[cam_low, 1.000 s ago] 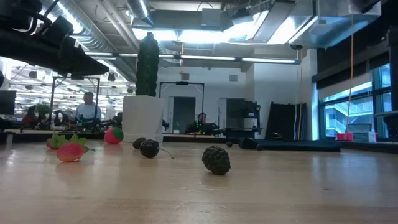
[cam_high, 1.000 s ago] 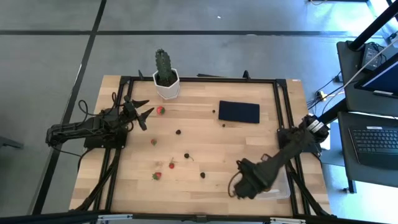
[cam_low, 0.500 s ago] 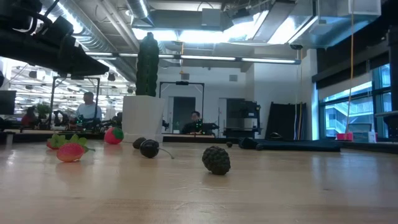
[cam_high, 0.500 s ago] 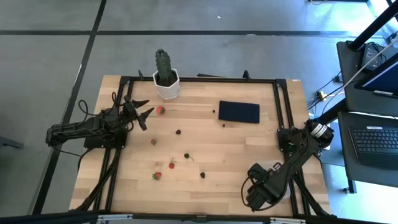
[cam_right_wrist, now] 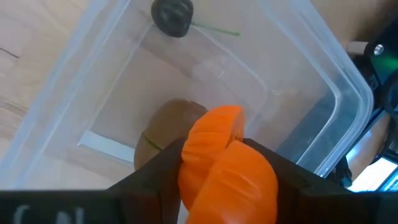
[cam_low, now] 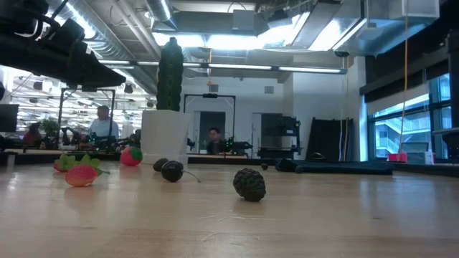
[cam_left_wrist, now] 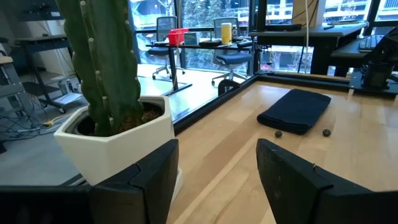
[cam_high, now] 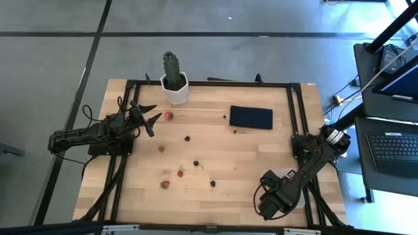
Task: Pick and placing Produce into tupperware
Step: Put the tangerine into the transparent bin, then move the transparent bin towards the center of the table
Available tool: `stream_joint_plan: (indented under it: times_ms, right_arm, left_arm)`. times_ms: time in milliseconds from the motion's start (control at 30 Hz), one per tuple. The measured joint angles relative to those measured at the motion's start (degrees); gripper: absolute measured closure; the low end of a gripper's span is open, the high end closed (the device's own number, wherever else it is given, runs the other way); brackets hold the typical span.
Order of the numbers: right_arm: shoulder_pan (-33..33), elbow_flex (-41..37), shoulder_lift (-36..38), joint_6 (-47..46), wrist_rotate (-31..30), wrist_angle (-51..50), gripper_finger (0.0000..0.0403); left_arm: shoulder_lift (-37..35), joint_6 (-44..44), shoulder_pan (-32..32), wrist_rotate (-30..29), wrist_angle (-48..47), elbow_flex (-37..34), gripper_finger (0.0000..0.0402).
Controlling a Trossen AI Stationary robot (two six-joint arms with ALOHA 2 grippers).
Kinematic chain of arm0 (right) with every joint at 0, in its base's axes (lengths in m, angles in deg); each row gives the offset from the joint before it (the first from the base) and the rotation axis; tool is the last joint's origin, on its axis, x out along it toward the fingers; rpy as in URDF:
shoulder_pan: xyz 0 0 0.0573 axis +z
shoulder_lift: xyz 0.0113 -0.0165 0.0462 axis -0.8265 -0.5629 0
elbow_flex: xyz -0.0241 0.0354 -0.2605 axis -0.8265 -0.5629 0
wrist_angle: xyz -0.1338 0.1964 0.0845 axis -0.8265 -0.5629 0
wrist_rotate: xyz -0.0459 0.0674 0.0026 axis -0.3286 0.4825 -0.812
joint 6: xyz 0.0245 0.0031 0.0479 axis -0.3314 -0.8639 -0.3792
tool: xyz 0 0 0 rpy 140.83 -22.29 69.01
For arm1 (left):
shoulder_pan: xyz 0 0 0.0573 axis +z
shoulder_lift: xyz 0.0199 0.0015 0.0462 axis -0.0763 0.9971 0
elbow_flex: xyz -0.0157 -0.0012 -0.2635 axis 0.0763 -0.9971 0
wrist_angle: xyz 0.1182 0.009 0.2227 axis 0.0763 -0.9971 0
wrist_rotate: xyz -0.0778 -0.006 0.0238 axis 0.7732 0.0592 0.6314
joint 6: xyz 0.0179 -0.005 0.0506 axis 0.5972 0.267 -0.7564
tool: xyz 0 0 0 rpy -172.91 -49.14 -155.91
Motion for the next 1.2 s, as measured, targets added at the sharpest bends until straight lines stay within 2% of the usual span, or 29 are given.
stream_joint_plan:
  times_ms: [267,433,933,1200]
  right_arm:
    - [-0.11,-0.02,0.01,-1.64,-0.02,-1.16,0.0192]
    - [-0.13,-0.02,0.01,0.51,-0.07,-0.63,0.0167]
    - [-0.13,-0.02,-0.01,3.33,-0.22,-1.25,0.0163]
    - [-0.36,-0.02,-0.01,3.24,-0.7,3.82,0.0163]
  left_arm:
    - [0.0,-0.02,0.01,0.0,0.0,0.0,0.0193]
    - [0.01,-0.02,0.0,0.0,0.01,0.01,0.0193]
    - [0.01,-0.04,0.0,0.0,0.01,0.01,0.0193]
    - [0.0,-0.07,-0.01,0.0,0.01,0.0,0.0193]
